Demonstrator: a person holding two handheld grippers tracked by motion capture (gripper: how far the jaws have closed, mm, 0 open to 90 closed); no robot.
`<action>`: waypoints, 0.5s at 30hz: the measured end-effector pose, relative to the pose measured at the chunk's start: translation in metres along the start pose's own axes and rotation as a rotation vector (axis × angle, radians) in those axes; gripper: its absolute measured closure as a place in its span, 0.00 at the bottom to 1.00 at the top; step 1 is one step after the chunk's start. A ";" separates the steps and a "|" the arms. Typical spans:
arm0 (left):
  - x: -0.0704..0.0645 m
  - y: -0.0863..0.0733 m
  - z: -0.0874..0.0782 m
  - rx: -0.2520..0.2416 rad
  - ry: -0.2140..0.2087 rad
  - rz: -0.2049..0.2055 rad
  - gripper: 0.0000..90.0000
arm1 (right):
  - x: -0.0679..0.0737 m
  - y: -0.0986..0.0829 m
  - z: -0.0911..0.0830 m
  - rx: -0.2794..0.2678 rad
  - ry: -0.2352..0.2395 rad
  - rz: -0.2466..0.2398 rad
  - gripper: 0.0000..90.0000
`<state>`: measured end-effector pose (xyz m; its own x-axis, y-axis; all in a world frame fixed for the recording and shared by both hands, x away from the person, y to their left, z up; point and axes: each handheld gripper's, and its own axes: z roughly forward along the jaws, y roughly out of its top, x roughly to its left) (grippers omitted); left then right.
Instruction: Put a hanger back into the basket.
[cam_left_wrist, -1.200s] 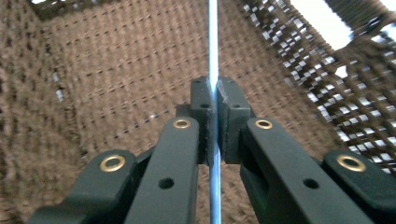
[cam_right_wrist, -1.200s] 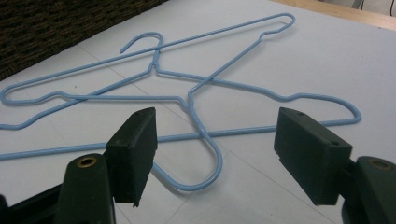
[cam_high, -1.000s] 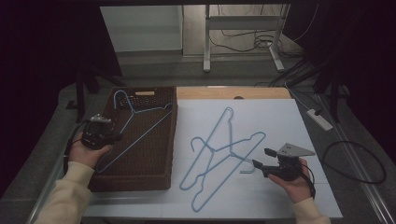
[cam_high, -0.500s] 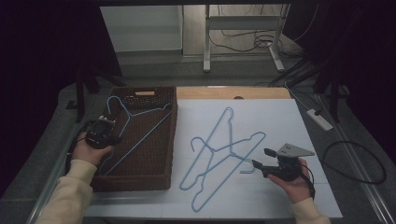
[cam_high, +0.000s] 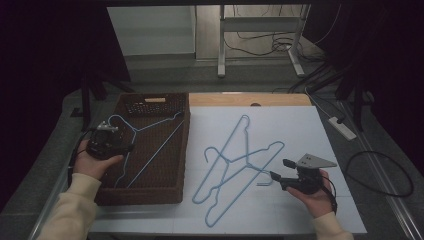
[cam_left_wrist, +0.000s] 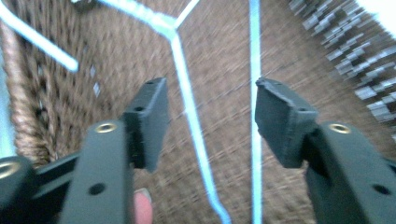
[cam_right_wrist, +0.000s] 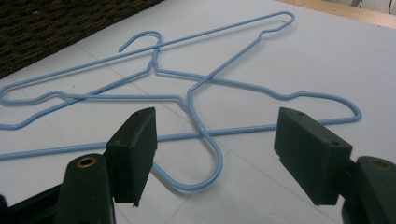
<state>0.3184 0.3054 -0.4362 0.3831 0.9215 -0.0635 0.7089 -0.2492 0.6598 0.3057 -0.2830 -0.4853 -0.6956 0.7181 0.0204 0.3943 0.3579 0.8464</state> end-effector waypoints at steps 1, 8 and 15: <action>-0.002 0.000 -0.005 -0.024 -0.016 0.001 0.44 | 0.000 0.000 0.000 0.001 0.000 0.000 0.34; -0.023 -0.006 -0.037 -0.198 -0.118 0.024 0.40 | 0.000 0.000 -0.001 -0.009 -0.003 0.004 0.34; -0.045 -0.015 -0.042 -0.276 -0.204 0.072 0.39 | -0.004 0.001 -0.004 -0.028 -0.015 0.024 0.34</action>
<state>0.2658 0.2797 -0.4121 0.5563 0.8192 -0.1394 0.4995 -0.1956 0.8439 0.3066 -0.2876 -0.4823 -0.6771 0.7351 0.0329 0.3932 0.3237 0.8606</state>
